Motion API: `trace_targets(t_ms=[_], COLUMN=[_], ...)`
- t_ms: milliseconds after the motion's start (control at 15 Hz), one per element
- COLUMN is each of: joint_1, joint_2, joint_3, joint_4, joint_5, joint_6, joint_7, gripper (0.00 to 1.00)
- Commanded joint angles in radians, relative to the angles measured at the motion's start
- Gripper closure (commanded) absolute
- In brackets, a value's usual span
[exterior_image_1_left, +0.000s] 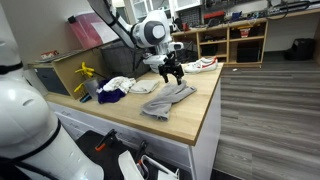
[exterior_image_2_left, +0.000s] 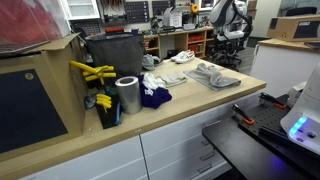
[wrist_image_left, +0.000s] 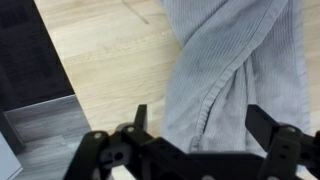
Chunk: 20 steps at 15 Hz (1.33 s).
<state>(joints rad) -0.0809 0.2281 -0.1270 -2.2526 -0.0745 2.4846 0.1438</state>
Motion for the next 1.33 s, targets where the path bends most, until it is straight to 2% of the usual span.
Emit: trace_targets(t_ms=[0,333,400,733,933,1267], joint_1=[0.005,0.028,0.035,0.069,0.084,0.096], joint_2=[0.091,0.204,0.222,0.293,0.326,0.382], joint_3=[-0.041,-0.092,-0.099,-0.113,-0.113,-0.116], joint_4=[0.089,0.194,0.212,0.278,0.313,0.372], joint_5=[-0.021,-0.038,-0.035,-0.027,-0.021,-0.016], joint_6=[0.06,0.115,0.121,0.122,0.122,0.125], joint_7=[0.128,0.242,0.263,0.324,0.336,0.343], gripper=[0.0,0.01,0.17,0.34,0.33,0.39])
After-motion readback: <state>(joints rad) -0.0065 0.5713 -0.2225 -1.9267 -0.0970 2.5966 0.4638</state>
